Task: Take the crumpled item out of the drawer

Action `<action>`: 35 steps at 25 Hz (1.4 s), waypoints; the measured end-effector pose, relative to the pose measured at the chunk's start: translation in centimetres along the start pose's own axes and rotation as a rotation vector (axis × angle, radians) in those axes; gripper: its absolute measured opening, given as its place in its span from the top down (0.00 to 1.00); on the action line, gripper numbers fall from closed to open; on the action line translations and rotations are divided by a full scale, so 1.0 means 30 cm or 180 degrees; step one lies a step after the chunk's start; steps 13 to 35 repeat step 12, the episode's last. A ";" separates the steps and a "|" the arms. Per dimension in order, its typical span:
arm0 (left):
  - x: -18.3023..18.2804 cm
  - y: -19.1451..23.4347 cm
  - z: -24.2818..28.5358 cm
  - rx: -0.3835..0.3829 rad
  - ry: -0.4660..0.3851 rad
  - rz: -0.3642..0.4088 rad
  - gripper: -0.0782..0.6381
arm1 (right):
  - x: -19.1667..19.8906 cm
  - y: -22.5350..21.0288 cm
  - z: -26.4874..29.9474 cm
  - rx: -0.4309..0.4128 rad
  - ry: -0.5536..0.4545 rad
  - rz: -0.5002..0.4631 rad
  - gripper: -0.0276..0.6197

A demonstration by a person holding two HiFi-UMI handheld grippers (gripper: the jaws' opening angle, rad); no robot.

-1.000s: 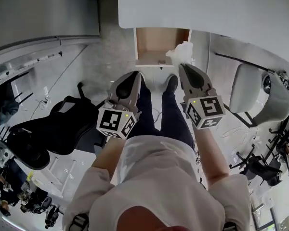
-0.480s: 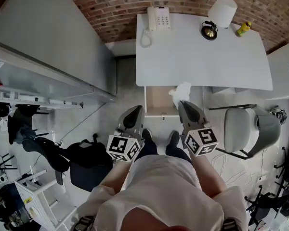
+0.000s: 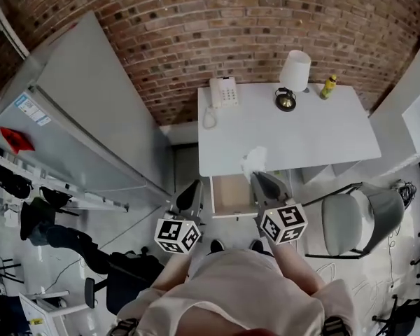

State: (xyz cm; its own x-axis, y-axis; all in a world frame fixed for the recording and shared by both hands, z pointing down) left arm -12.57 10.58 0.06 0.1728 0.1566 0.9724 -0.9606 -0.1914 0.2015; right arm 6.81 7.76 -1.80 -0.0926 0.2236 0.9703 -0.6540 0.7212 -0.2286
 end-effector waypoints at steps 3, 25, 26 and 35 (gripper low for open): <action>-0.046 -0.016 -0.002 0.0028 -0.0093 0.0044 0.88 | -0.050 0.009 -0.010 -0.0006 -0.0115 -0.0068 0.94; -0.089 -0.044 -0.045 0.0011 -0.0220 -0.0017 0.88 | -0.087 0.047 -0.043 -0.0032 -0.0154 -0.0144 0.94; -0.089 -0.044 -0.045 0.0011 -0.0220 -0.0017 0.88 | -0.087 0.047 -0.043 -0.0032 -0.0154 -0.0144 0.94; -0.089 -0.044 -0.045 0.0011 -0.0220 -0.0017 0.88 | -0.087 0.047 -0.043 -0.0032 -0.0154 -0.0144 0.94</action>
Point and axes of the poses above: the fingertips, and each gripper's own axes: z forward along the fingers, y to its left, x out of its underside, the point moved 4 cm from there along -z, backward along the fingers, and after that the axes turned 12 degrees about -x, right-handed, at the moved point
